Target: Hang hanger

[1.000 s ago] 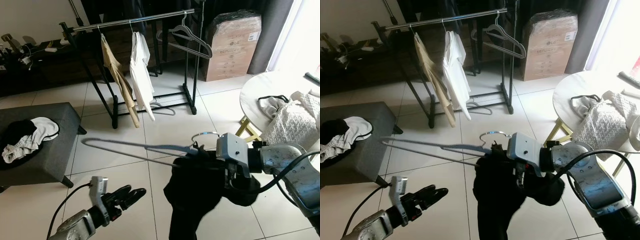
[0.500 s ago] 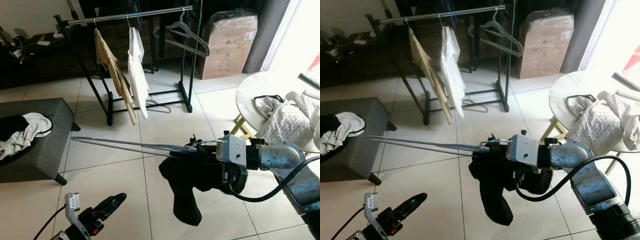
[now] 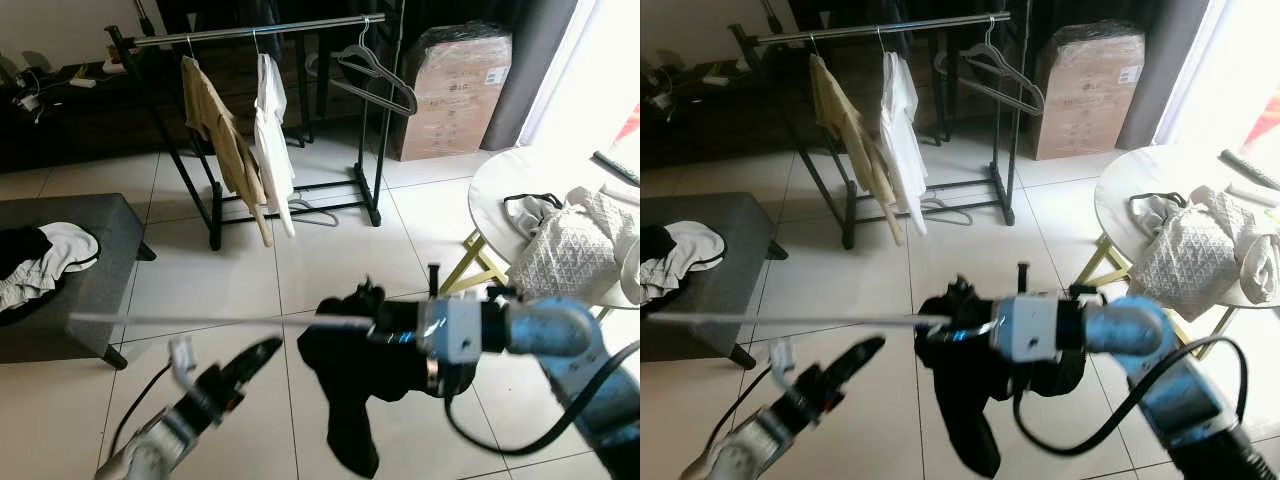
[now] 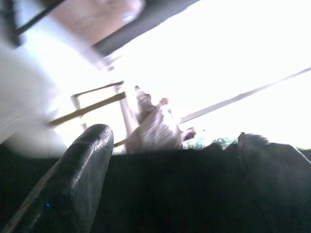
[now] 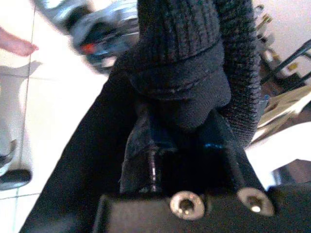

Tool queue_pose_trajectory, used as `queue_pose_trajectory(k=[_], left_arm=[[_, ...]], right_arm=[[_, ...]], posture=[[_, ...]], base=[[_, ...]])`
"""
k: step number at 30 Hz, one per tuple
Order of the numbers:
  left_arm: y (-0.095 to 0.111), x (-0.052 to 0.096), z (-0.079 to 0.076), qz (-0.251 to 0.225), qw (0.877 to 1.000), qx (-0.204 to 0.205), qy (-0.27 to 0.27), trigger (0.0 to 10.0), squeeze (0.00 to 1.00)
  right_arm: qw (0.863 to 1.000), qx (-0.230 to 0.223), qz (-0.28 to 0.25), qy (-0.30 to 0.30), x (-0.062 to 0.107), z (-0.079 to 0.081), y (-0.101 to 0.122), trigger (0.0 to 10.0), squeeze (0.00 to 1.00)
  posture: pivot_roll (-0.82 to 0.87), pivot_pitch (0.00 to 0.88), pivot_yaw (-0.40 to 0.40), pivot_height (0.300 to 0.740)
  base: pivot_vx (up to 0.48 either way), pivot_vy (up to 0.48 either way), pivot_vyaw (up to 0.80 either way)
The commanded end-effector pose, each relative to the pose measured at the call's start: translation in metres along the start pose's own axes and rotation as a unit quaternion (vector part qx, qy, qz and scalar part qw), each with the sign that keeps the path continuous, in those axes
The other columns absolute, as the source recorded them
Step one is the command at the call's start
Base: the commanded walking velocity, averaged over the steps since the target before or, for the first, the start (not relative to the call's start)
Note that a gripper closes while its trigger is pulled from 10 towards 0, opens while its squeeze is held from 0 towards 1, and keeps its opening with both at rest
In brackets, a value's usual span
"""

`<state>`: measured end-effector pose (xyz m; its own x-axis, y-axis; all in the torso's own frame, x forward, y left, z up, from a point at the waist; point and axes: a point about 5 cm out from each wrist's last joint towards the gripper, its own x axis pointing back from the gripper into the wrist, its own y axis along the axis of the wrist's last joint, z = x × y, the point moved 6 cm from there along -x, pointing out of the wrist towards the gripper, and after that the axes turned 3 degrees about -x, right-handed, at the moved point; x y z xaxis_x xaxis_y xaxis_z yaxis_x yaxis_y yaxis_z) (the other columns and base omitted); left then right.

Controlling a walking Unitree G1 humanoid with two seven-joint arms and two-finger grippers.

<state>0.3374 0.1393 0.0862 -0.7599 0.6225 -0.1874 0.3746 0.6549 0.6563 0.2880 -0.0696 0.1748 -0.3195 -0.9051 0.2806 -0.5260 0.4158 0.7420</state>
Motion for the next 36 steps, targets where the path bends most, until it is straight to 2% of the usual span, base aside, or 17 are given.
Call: queue_pose_trajectory(k=[1, 3, 8, 11, 12, 15, 16, 18, 20, 21, 24, 28, 32, 36], left_arm=[[0.001, 0.007, 0.003, -0.003, 1.0, 0.006, 0.009, 10.0, 0.0], [0.0, 0.003, -0.007, 0.016, 1.0, -0.003, -0.023, 10.0, 0.0], [-0.003, 0.004, -0.009, 0.03, 0.999, -0.005, -0.028, 10.0, 0.0], [-0.01, 0.021, 0.008, 0.069, 0.997, -0.01, 0.013, 10.0, 0.0], [-0.01, 0.021, 0.008, 0.069, 0.997, -0.01, 0.013, 10.0, 0.0], [-0.007, 0.036, 0.02, 0.08, 0.995, -0.015, 0.049, 10.0, 0.0], [-0.006, 0.044, 0.024, 0.085, 0.994, -0.019, 0.062, 10.0, 0.0], [-0.006, 0.049, 0.026, 0.089, 0.994, -0.021, 0.068, 10.0, 0.0], [-0.007, 0.063, 0.03, 0.103, 0.991, -0.029, 0.086, 10.0, 0.0], [-0.005, 0.077, 0.033, 0.111, 0.988, -0.036, 0.098, 10.0, 0.0], [-0.001, 0.085, 0.034, 0.111, 0.987, -0.04, 0.108, 10.0, 0.0], [-0.004, 0.093, 0.032, 0.114, 0.986, -0.038, 0.112, 10.0, 0.0], [-0.01, 0.095, 0.028, 0.118, 0.987, -0.034, 0.108, 10.0, 0.0], [-0.013, 0.098, 0.022, 0.104, 0.988, -0.031, 0.107, 10.0, 0.0]], right_arm=[[0.999, 0.029, -0.016, -0.015, 0.001, -0.005, 0.012, 0.0, 0.0], [0.999, 0.041, -0.009, -0.013, -0.003, 0.004, 0.009, 0.0, 0.0], [0.999, 0.043, -0.014, -0.019, -0.004, 0.005, 0.011, 0.0, 0.0], [0.998, 0.057, -0.015, -0.032, -0.005, 0.002, 0.013, 0.0, 0.0], [0.998, 0.057, -0.015, -0.032, -0.005, 0.002, 0.013, 0.0, 0.0], [0.997, 0.062, 0.0, -0.036, -0.002, -0.002, 0.005, 0.0, 0.0], [0.997, 0.059, 0.018, -0.046, 0.002, -0.007, -0.005, 0.0, 0.0], [0.996, 0.057, 0.03, -0.054, 0.004, -0.011, -0.012, 0.0, 0.0], [0.994, 0.063, 0.056, -0.07, 0.011, -0.018, -0.028, 0.0, 0.0], [0.991, 0.081, 0.073, -0.076, 0.015, -0.022, -0.038, 0.0, 0.0], [0.99, 0.087, 0.084, -0.075, 0.016, -0.023, -0.045, 0.0, 0.0], [0.985, 0.105, 0.125, -0.061, 0.018, -0.02, -0.067, 0.0, 0.0], [0.983, 0.1, 0.141, -0.064, 0.02, -0.019, -0.081, 0.0, 0.0], [0.979, 0.071, 0.176, -0.076, 0.023, -0.017, -0.106, 0.0, 0.0]], posture=[[-0.2, 0.189, 0.022, 0.74], [-0.2, 0.193, 0.027, 0.74], [-0.2, 0.196, 0.03, 0.74], [-0.19, 0.205, 0.032, 0.74], [-0.19, 0.205, 0.032, 0.74], [-0.19, 0.208, 0.035, 0.74], [-0.19, 0.208, 0.036, 0.74], [-0.19, 0.208, 0.036, 0.74], [-0.18, 0.213, 0.039, 0.74], [-0.18, 0.211, 0.038, 0.74], [-0.17, 0.212, 0.038, 0.74], [-0.16, 0.206, 0.036, 0.74], [-0.15, 0.202, 0.034, 0.74], [-0.15, 0.196, 0.031, 0.74]], base=[[0.0, 0.0, 0.0], [0.0, 0.0, 0.0], [0.0, 0.0, 0.0], [0.0, 0.0, 0.0], [0.0, 0.0, 0.0], [0.0, 0.0, 0.0], [0.0, 0.0, 0.0], [0.0, 0.0, 0.0], [0.0, 0.0, 0.0], [0.0, 0.0, 0.0], [0.0, 0.0, 0.0], [0.0, 0.0, 0.0], [0.0, 0.0, 0.0], [0.0, 0.0, 0.0]])
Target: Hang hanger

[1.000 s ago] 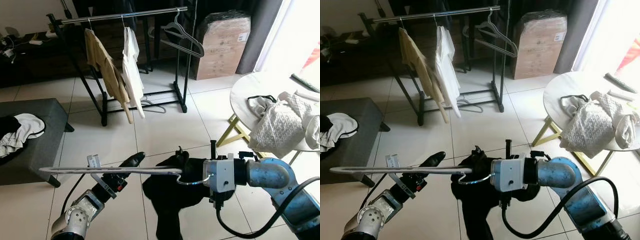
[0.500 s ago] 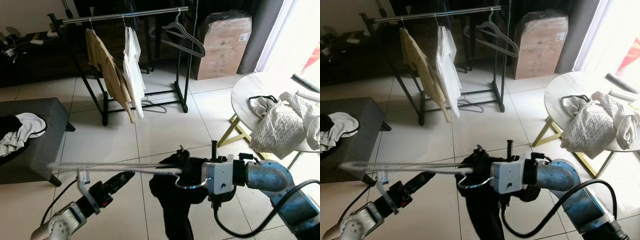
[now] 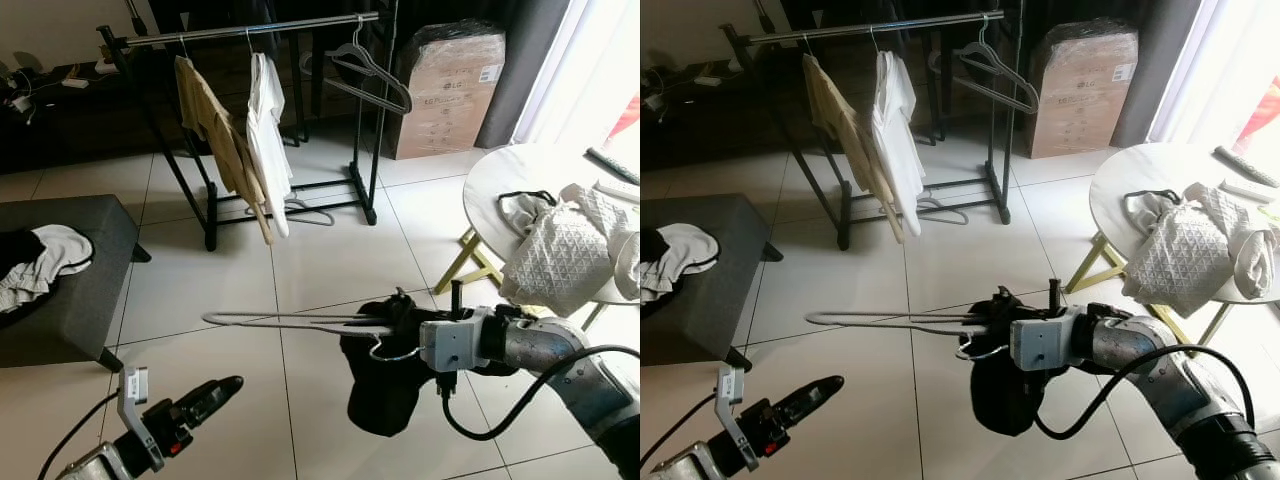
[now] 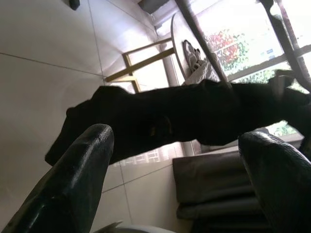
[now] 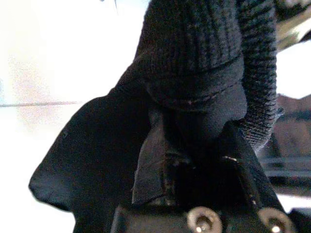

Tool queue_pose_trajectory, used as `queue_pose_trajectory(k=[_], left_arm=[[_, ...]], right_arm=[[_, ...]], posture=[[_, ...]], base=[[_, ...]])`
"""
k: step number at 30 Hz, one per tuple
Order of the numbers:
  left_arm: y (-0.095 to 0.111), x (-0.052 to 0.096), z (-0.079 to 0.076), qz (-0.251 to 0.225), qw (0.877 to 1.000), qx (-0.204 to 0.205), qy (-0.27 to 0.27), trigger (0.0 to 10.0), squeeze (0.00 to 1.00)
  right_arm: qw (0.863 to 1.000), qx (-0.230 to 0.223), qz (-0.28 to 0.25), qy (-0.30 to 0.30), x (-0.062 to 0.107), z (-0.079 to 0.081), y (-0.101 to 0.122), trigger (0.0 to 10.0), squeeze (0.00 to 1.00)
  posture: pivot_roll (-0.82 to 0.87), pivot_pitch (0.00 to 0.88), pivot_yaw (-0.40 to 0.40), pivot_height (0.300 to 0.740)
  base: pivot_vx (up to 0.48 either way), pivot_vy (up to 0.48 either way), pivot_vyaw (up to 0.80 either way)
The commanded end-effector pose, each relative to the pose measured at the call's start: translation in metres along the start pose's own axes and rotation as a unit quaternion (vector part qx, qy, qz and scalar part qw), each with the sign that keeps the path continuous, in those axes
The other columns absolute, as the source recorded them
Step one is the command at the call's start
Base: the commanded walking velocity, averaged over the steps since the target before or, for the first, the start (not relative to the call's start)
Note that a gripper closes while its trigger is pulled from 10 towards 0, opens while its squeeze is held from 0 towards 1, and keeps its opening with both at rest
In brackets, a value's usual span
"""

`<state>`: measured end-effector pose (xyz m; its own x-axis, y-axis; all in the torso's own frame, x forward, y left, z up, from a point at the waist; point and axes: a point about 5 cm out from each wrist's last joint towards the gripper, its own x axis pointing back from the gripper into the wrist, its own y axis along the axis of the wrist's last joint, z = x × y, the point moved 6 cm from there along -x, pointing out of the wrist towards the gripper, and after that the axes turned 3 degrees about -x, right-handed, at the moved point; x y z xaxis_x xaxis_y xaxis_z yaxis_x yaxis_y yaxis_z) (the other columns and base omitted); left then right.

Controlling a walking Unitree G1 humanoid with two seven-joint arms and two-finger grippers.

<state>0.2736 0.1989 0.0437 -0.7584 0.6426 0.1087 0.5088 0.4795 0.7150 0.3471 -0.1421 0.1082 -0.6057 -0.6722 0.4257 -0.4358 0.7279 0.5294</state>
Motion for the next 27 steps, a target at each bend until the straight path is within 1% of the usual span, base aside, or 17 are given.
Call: queue_pose_trajectory(k=[1, 2, 3, 4, 8, 9, 11, 12, 16, 17, 19, 20, 21, 24, 25, 26, 27], left_arm=[[-0.001, 0.005, -0.001, -0.007, 1.0, 0.007, 0.003, 10.0, 0.0], [-0.001, 0.005, -0.003, -0.009, 1.0, 0.008, 0.001, 10.0, 0.0], [-0.003, 0.005, -0.006, -0.009, 1.0, 0.01, -0.002, 10.0, 0.0], [-0.004, 0.004, -0.007, -0.008, 1.0, 0.01, -0.003, 10.0, 0.0], [-0.006, 0.003, -0.009, -0.006, 1.0, 0.01, -0.006, 10.0, 0.0], [-0.008, 0.002, -0.011, -0.007, 1.0, 0.013, -0.007, 10.0, 0.0], [-0.011, 0.0, -0.016, -0.01, 1.0, 0.017, -0.011, 10.0, 0.0], [-0.014, -0.003, -0.021, -0.012, 1.0, 0.018, -0.017, 10.0, 0.0], [-0.014, -0.008, -0.031, -0.013, 0.999, 0.016, -0.032, 10.0, 0.0], [-0.012, -0.01, -0.037, -0.014, 0.999, 0.012, -0.044, 10.0, 0.0], [-0.01, -0.011, -0.043, -0.016, 0.998, 0.008, -0.056, 10.0, 0.0], [-0.007, -0.013, -0.05, -0.017, 0.997, -0.001, -0.069, 10.0, 0.0], [-0.007, -0.013, -0.05, -0.017, 0.997, -0.001, -0.069, 10.0, 0.0], [-0.001, -0.015, -0.061, -0.024, 0.996, -0.012, -0.085, 10.0, 0.0], [0.006, -0.017, -0.068, -0.031, 0.995, -0.018, -0.097, 10.0, 0.0], [0.011, -0.019, -0.074, -0.035, 0.994, -0.025, -0.105, 10.0, 0.0], [0.012, -0.02, -0.075, -0.035, 0.993, -0.028, -0.106, 10.0, 0.0]], right_arm=[[1.0, 0.01, -0.01, -0.016, -0.005, -0.006, 0.005, 3.1, 0.0], [1.0, 0.001, -0.012, -0.022, -0.006, -0.006, 0.004, 10.0, 0.0], [0.999, -0.012, -0.01, -0.029, -0.008, -0.006, 0.002, 10.0, 0.0], [0.999, -0.016, -0.008, -0.031, -0.009, -0.006, 0.001, 10.0, 0.0], [0.999, -0.009, 0.002, -0.032, -0.01, -0.004, -0.004, 10.0, 0.0], [0.999, -0.014, 0.001, -0.031, -0.012, -0.001, -0.005, 10.0, 0.0], [0.999, -0.022, 0.005, -0.034, -0.015, 0.006, -0.009, 10.0, 0.0], [0.999, -0.029, 0.012, -0.037, -0.017, 0.011, -0.012, 10.0, 0.0], [0.998, -0.039, 0.027, -0.041, -0.017, 0.018, -0.02, 10.0, 0.0], [0.998, -0.042, 0.035, -0.041, -0.017, 0.022, -0.024, 10.0, 0.0], [0.998, -0.042, 0.04, -0.039, -0.018, 0.025, -0.026, 10.0, 0.0], [0.997, -0.044, 0.043, -0.039, -0.018, 0.028, -0.028, 10.0, 0.0], [0.997, -0.044, 0.043, -0.039, -0.018, 0.028, -0.028, 10.0, 0.0], [0.997, -0.046, 0.044, -0.042, -0.019, 0.029, -0.029, 10.0, 0.0], [0.997, -0.05, 0.044, -0.042, -0.02, 0.031, -0.029, 10.0, 0.0], [0.996, -0.073, 0.042, -0.042, -0.02, 0.034, -0.03, 10.0, 0.0], [0.995, -0.08, 0.041, -0.042, -0.021, 0.034, -0.03, 10.0, 0.0]], posture=[[-0.14, 0.197, 0.032, 0.74], [-0.14, 0.197, 0.031, 0.74], [-0.14, 0.196, 0.03, 0.74], [-0.14, 0.195, 0.03, 0.74], [-0.14, 0.194, 0.03, 0.74], [-0.13, 0.194, 0.029, 0.74], [-0.13, 0.193, 0.03, 0.74], [-0.13, 0.191, 0.031, 0.74], [-0.13, 0.193, 0.032, 0.74], [-0.13, 0.191, 0.032, 0.74], [-0.13, 0.191, 0.032, 0.74], [-0.13, 0.193, 0.033, 0.74], [-0.13, 0.193, 0.033, 0.74], [-0.13, 0.194, 0.033, 0.74], [-0.13, 0.196, 0.034, 0.74], [-0.13, 0.196, 0.035, 0.74], [-0.13, 0.196, 0.035, 0.74]], base=[[0.0, 0.0, 0.0], [0.0, 0.0, 0.0], [0.0, 0.0, 0.0], [0.0, 0.0, 0.0], [0.0, 0.0, 0.0], [0.0, 0.0, 0.0], [0.0, 0.0, 0.61], [0.0, 0.0, 0.8], [0.0, 0.0, 0.8], [0.0, 0.0, 0.8], [0.0, 0.0, 0.8], [0.0, 0.0, 0.8], [0.0, 0.0, 0.8], [0.0, 0.0, 0.8], [0.0, 0.0, 0.59], [0.0, 0.0, 0.0], [0.0, 0.0, 0.0]])
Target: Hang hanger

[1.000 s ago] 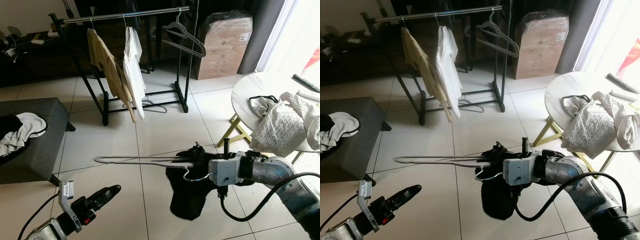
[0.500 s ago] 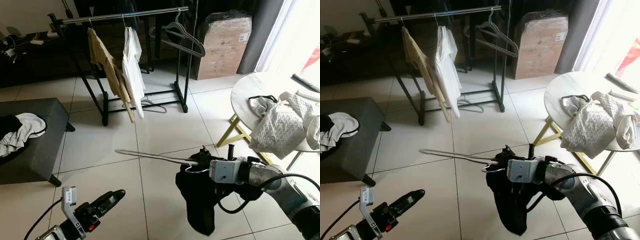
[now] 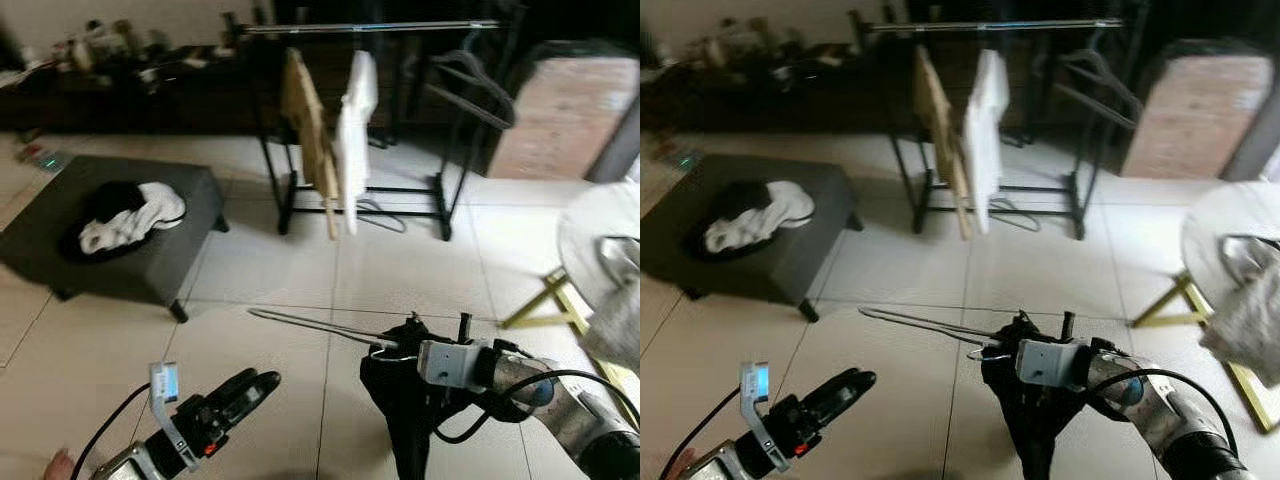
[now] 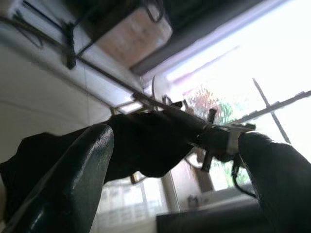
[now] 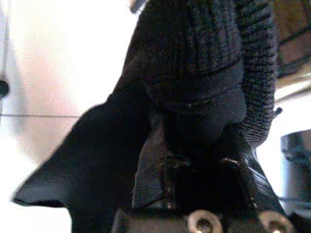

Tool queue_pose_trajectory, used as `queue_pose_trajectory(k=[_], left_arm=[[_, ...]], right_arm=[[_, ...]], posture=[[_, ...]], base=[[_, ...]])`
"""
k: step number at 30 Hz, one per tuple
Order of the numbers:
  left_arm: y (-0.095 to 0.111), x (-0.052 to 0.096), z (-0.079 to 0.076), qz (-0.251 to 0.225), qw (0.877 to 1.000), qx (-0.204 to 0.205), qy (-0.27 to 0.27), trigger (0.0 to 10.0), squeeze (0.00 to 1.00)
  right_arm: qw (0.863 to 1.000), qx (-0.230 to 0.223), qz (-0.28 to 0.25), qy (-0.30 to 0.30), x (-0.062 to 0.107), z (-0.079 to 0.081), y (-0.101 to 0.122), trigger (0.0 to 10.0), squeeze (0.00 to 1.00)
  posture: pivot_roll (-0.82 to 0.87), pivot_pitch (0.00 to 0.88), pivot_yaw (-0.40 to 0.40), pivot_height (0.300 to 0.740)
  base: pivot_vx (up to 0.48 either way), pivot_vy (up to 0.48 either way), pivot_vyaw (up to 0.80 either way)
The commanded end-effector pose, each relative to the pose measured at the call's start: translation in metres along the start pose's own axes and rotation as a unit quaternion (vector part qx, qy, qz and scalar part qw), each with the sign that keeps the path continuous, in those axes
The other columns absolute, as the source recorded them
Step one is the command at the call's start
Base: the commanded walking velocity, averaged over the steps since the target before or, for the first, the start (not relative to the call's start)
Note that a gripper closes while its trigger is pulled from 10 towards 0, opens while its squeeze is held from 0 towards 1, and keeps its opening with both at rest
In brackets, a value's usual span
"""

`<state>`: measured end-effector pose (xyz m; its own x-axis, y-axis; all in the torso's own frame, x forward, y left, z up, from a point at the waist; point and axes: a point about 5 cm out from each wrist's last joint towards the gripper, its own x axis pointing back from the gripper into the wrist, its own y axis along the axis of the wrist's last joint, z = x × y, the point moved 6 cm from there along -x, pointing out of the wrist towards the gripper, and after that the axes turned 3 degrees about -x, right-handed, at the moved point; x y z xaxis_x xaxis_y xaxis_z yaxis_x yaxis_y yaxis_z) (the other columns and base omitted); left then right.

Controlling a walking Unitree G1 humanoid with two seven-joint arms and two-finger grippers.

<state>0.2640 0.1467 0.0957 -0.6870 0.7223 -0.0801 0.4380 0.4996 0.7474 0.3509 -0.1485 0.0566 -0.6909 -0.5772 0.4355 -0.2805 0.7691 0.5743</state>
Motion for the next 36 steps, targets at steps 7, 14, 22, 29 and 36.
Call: queue_pose_trajectory(k=[7, 14, 22, 29, 36], left_arm=[[0.016, -0.008, -0.006, -0.01, 0.999, -0.032, 0.005, 10.0, 0.0], [0.053, -0.017, -0.001, -0.079, 0.994, -0.058, 0.042, 10.0, 0.0], [0.089, -0.021, -0.023, -0.128, 0.991, -0.045, -0.003, 10.0, 0.0], [0.075, -0.006, 0.001, -0.056, 0.996, -0.052, 0.039, 10.0, 0.0], [0.048, -0.001, 0.035, 0.019, 0.996, 0.006, 0.091, 10.0, 0.0]], right_arm=[[0.997, -0.05, -0.041, -0.039, -0.001, -0.009, 0.015, 10.0, 0.0], [0.998, 0.0, -0.057, -0.037, 0.012, -0.012, 0.019, 10.0, 0.0], [0.989, 0.141, 0.011, 0.045, 0.039, 0.011, -0.02, 10.0, 0.0], [0.979, 0.188, -0.065, 0.048, 0.045, 0.012, 0.014, 10.0, 0.0], [0.953, 0.246, -0.168, 0.048, 0.057, 0.017, 0.072, 10.0, 0.0]], posture=[[-0.13, 0.197, 0.037, 0.74], [-0.13, 0.203, 0.028, 0.74], [-0.14, 0.208, 0.015, 0.74], [-0.16, 0.223, 0.017, 0.74], [-0.17, 0.233, 0.011, 0.74]], base=[[0.0, 0.0, 0.0], [0.0, 0.0, 0.0], [0.0, 0.0, 0.0], [0.0, 0.0, 0.0], [0.0, 0.0, 0.0]])
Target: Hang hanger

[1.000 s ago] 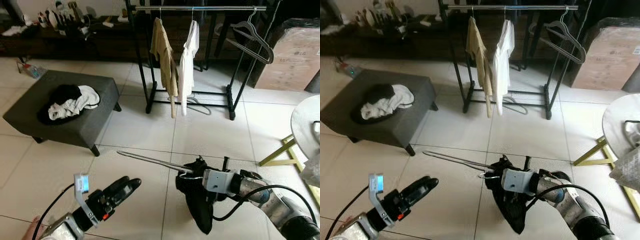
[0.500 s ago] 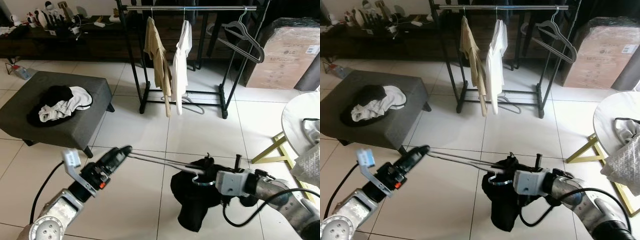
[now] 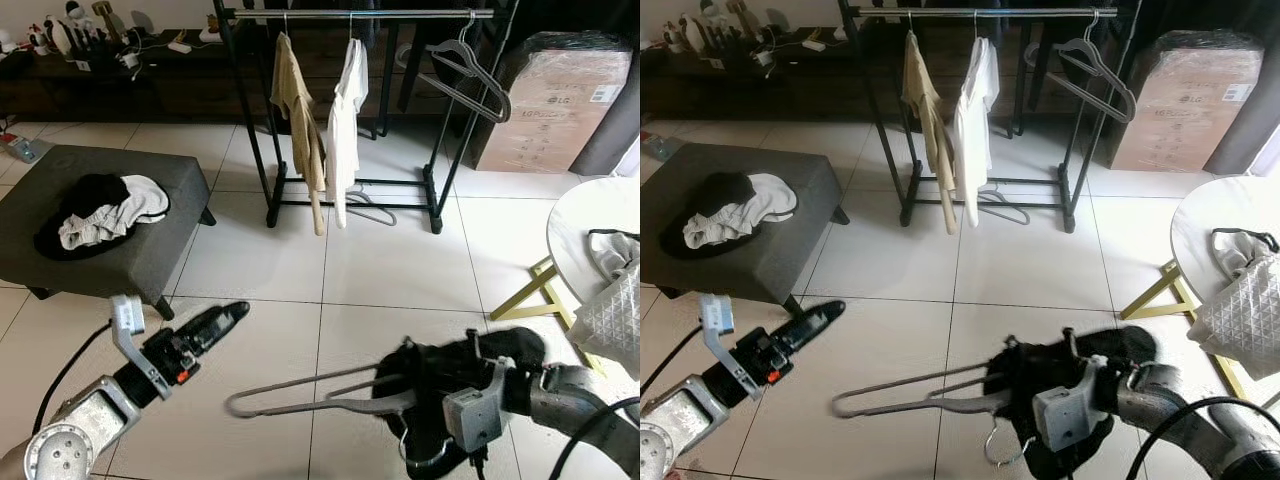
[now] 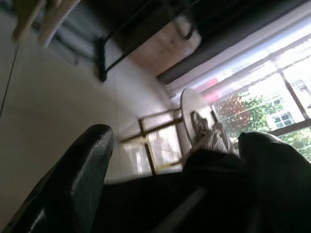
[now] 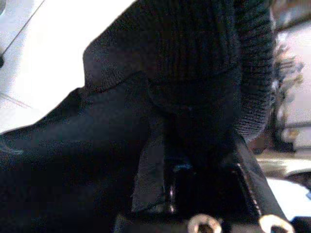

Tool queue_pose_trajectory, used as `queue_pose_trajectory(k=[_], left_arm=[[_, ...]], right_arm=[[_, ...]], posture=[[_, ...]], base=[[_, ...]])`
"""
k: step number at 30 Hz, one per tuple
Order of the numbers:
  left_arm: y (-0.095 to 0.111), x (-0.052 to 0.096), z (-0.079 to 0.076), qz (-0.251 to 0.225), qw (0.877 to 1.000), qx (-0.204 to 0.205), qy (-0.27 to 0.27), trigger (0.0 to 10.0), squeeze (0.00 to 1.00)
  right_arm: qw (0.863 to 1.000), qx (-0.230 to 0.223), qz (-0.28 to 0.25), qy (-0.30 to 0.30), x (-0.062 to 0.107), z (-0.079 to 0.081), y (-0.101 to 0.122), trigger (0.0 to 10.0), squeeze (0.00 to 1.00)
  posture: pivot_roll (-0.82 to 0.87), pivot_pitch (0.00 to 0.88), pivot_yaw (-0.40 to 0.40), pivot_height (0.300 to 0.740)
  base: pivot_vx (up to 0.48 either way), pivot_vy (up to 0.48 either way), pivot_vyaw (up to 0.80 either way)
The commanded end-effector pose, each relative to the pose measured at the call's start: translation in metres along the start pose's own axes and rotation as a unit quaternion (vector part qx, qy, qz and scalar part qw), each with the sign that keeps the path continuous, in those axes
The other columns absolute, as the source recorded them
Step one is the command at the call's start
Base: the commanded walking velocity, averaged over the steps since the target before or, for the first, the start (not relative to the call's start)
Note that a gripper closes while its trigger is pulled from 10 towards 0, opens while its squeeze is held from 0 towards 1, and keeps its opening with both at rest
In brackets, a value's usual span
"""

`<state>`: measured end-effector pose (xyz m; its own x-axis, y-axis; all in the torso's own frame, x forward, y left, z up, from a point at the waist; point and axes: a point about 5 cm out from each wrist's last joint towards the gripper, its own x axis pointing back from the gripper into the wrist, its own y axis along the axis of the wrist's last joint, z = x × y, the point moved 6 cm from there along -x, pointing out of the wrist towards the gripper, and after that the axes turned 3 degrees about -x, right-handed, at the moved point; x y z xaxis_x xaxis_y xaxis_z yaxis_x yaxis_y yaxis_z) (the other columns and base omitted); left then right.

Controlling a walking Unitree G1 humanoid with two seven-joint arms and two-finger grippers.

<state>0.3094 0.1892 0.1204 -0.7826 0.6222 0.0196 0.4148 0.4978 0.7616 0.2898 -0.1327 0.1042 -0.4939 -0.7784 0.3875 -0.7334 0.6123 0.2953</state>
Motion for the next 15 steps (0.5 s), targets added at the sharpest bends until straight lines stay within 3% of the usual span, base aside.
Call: queue_pose_trajectory(k=[1, 6, 11, 14, 15], left_arm=[[-0.018, 0.0, 0.007, 0.044, 0.999, 0.022, 0.004, 10.0, 0.0], [-0.026, -0.009, 0.021, 0.071, 0.997, 0.028, 0.027, 10.0, 0.0], [-0.022, -0.019, 0.026, 0.064, 0.994, 0.081, 0.024, 10.0, 0.0], [-0.032, -0.021, 0.02, 0.092, 0.99, 0.102, 0.005, 10.0, 0.0], [-0.051, -0.021, 0.011, 0.147, 0.984, 0.1, -0.019, 10.0, 0.0]], right_arm=[[0.999, 0.014, -0.041, 0.007, -0.001, 0.0, 0.022, 10.0, 0.0], [0.997, 0.014, -0.065, 0.049, -0.001, 0.014, 0.042, 10.0, 0.0], [0.991, 0.013, -0.08, 0.108, 0.002, 0.044, 0.053, 10.0, 0.0], [0.99, 0.013, -0.088, 0.109, -0.001, 0.045, 0.059, 10.0, 0.0], [0.991, 0.008, -0.097, 0.095, -0.006, 0.036, 0.066, 10.0, 0.0]], posture=[[-0.17, 0.235, 0.01, 0.74], [-0.18, 0.243, 0.01, 0.74], [-0.19, 0.245, 0.01, 0.74], [-0.19, 0.257, 0.01, 0.74], [-0.19, 0.259, 0.011, 0.74]], base=[[0.0, 0.0, 0.0], [0.0, 0.0, 0.0], [0.0, 0.0, 0.0], [0.0, 0.0, 0.0], [0.0, 0.0, 0.0]])
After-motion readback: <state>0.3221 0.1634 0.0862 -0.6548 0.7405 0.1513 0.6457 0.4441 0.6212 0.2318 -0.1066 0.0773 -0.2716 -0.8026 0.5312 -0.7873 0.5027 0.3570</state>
